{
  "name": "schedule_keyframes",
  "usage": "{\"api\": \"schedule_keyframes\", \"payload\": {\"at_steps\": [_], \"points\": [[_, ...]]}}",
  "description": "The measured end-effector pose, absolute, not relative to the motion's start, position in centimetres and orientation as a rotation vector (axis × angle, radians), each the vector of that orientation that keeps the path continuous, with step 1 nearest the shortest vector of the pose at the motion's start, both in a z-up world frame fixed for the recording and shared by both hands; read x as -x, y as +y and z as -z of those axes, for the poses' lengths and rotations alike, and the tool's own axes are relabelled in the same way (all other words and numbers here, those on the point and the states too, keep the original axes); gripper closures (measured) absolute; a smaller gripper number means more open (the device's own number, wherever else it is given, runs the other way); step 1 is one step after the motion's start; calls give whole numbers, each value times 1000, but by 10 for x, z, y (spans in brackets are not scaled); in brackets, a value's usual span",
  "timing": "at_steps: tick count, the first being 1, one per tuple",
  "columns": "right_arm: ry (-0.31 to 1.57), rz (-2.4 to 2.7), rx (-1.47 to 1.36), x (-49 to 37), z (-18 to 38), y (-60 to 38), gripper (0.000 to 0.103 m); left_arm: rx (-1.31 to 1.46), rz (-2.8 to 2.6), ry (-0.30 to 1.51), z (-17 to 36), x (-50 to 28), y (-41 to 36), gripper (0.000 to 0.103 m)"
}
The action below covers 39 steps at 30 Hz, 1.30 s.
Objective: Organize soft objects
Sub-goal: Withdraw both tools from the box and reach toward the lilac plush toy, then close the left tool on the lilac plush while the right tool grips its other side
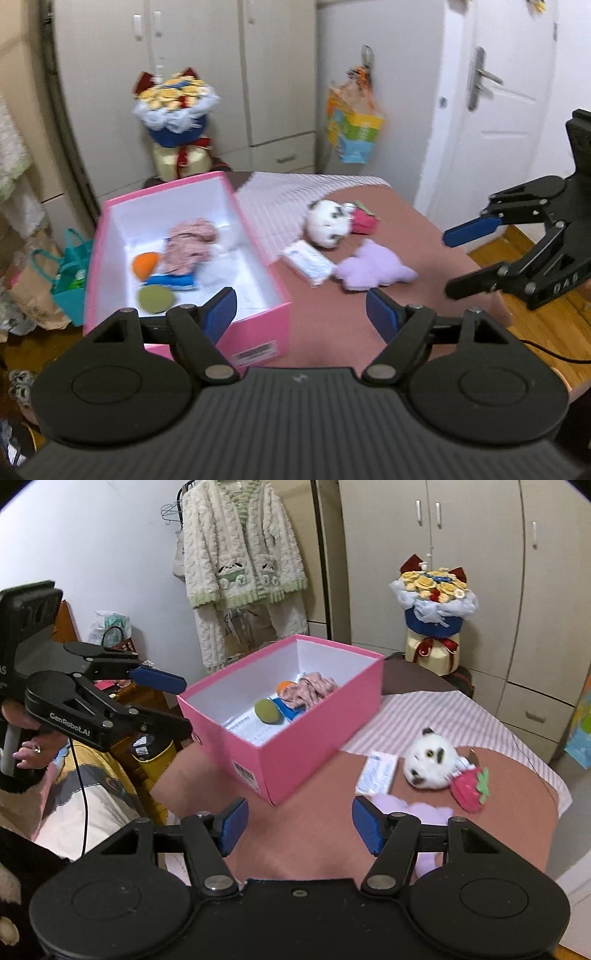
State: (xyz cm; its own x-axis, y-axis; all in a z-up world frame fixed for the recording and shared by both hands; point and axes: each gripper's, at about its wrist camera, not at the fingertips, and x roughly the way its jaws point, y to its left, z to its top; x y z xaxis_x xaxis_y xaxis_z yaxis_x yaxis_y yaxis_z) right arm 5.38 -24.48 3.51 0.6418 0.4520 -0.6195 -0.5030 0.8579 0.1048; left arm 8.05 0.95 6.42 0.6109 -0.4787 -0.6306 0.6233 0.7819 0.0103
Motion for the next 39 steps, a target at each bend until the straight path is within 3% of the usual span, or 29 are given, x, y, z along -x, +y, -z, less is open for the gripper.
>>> {"api": "schedule_keyframes", "payload": {"at_steps": [10, 24, 37, 39], "points": [[672, -501, 69, -69, 3, -265, 35, -236, 741, 681, -43, -104, -71, 26], [582, -424, 140, -102, 72, -292, 35, -166, 725, 778, 23, -138, -104, 31], [602, -394, 22, -136, 94, -301, 32, 35, 657, 777, 65, -168, -114, 48], [589, -396, 60, -136, 96, -297, 30, 80, 661, 766, 71, -171, -111, 56]]}}
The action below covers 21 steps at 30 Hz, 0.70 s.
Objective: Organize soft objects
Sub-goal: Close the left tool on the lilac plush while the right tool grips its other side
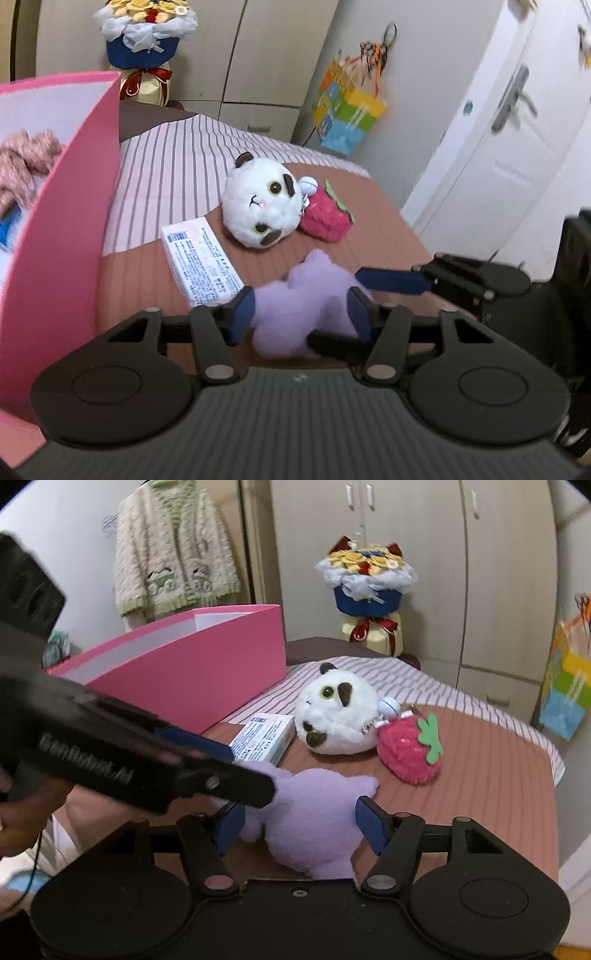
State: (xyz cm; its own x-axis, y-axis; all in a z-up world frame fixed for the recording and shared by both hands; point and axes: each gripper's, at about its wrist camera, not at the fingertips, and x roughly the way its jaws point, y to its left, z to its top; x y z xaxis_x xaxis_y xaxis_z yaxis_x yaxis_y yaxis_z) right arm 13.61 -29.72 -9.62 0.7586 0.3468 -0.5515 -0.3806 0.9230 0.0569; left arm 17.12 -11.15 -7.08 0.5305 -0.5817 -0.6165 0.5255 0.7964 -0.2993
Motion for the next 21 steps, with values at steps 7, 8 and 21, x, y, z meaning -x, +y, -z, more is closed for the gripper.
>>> {"api": "schedule_keyframes", "payload": {"at_steps": [7, 8, 21], "points": [[614, -384, 52, -143, 106, -297, 19, 13, 599, 741, 80, -163, -119, 64], [619, -387, 41, -144, 107, -298, 19, 9, 594, 735, 81, -161, -118, 64], [632, -375, 63, -140, 110, -294, 19, 131, 582, 781, 88, -164, -114, 42]]}}
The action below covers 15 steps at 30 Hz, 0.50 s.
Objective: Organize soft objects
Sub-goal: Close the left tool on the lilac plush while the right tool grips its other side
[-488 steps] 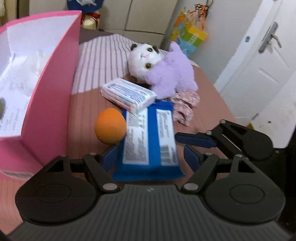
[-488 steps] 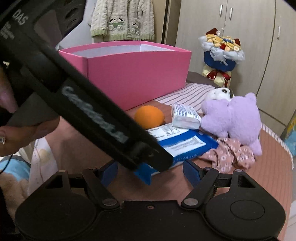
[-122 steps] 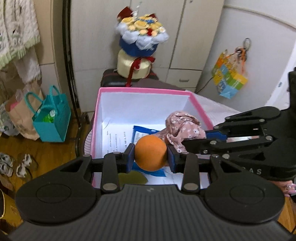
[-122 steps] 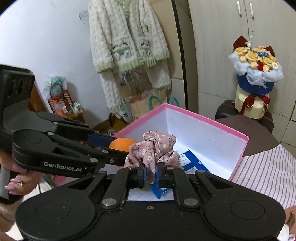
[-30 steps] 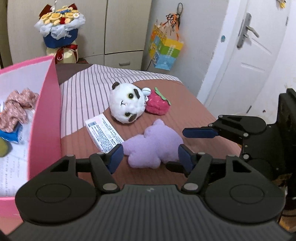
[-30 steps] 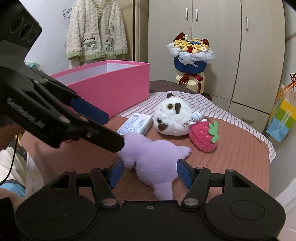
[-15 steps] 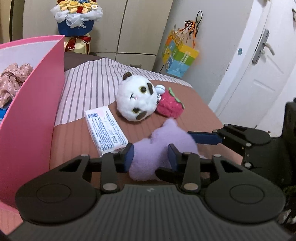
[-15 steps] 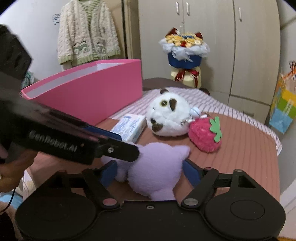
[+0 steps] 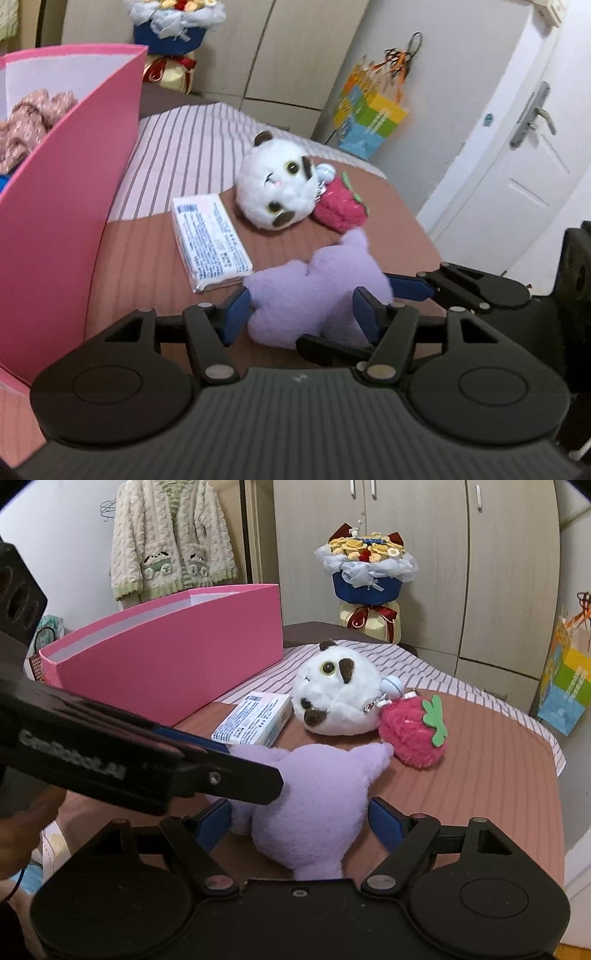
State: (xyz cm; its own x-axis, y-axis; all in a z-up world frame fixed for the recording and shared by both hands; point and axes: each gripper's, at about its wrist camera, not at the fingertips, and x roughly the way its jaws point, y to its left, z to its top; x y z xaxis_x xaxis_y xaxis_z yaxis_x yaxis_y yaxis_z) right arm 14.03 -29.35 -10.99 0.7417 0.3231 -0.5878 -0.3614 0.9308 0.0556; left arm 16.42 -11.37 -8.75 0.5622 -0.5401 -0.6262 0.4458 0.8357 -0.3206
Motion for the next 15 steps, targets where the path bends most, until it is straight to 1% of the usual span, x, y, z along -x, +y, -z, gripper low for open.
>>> {"api": "schedule_keyframes", "payload": {"at_steps": [1, 2, 4, 5, 8, 15], "points": [[639, -377, 50, -141, 111, -294, 19, 129, 572, 785, 89, -165, -115, 43], [646, -378, 38, -143, 113, -294, 19, 128, 573, 778, 90, -163, -115, 48], [649, -372, 26, -142, 115, -294, 20, 92, 587, 758, 87, -158, -119, 53], [652, -367, 50, -141, 116, -292, 22, 70, 595, 751, 86, -155, -121, 53], [654, -357, 132, -136, 114, -285, 23, 73, 606, 762, 87, -153, -124, 53], [654, -325, 89, -132, 114, -288, 24, 110, 636, 758, 86, -151, -121, 53]]}}
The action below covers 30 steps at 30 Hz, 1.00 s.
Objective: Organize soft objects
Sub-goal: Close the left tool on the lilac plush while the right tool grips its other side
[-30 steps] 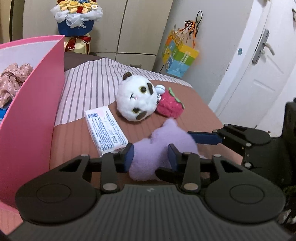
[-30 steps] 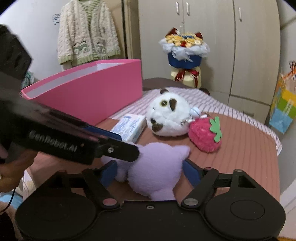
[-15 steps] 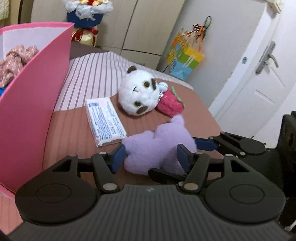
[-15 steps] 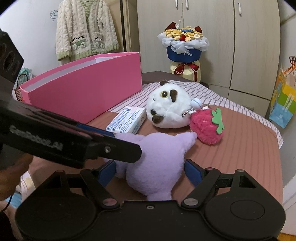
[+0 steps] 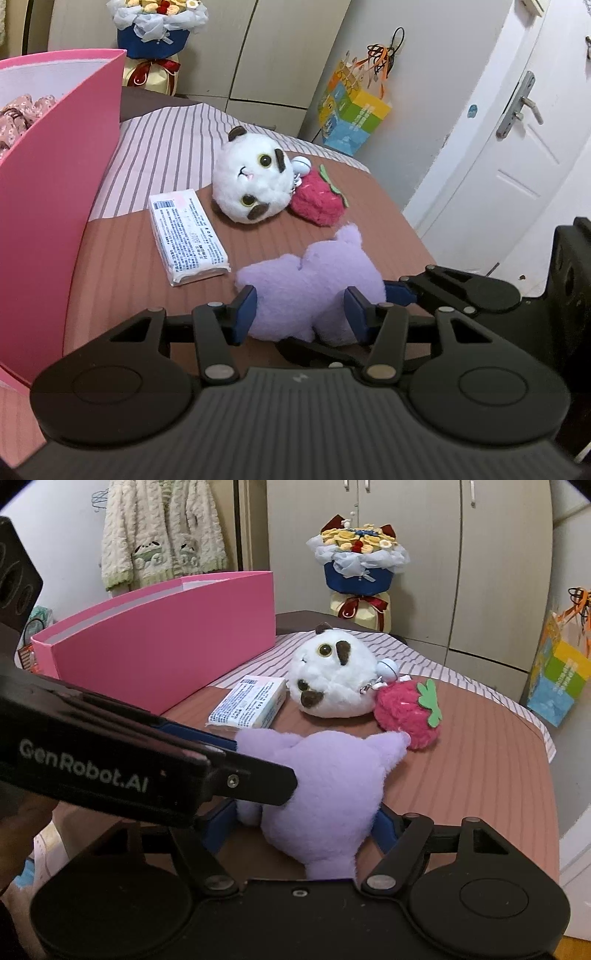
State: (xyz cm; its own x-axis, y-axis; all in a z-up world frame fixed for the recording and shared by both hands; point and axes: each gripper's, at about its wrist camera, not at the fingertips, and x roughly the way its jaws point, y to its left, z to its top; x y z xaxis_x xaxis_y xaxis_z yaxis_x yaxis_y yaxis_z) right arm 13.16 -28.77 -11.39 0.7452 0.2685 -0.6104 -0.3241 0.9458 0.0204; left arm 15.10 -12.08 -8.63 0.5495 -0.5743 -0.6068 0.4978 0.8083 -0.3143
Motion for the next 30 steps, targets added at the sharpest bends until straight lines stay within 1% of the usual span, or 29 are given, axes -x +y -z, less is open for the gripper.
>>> {"api": "schedule_keyframes", "payload": {"at_steps": [10, 18, 23, 24, 25, 26, 27, 30], "points": [[662, -318, 39, -115, 113, -282, 26, -1, 641, 766, 80, -127, -125, 51], [713, -331, -28, -94, 104, -275, 30, -103, 664, 799, 59, -104, -125, 51], [687, -333, -21, -76, 96, -268, 31, -109, 697, 789, 48, -88, -115, 51], [682, -336, -15, -73, 94, -267, 34, -97, 707, 797, 47, -86, -113, 52], [678, -343, -14, -71, 93, -265, 40, -66, 733, 823, 46, -86, -110, 53], [675, -357, -15, -68, 90, -263, 52, -29, 757, 857, 45, -86, -107, 54], [680, -381, -22, -66, 87, -261, 52, -11, 762, 875, 44, -86, -104, 54], [670, -384, 0, -60, 81, -253, 53, -26, 762, 849, 41, -79, -99, 54]]}}
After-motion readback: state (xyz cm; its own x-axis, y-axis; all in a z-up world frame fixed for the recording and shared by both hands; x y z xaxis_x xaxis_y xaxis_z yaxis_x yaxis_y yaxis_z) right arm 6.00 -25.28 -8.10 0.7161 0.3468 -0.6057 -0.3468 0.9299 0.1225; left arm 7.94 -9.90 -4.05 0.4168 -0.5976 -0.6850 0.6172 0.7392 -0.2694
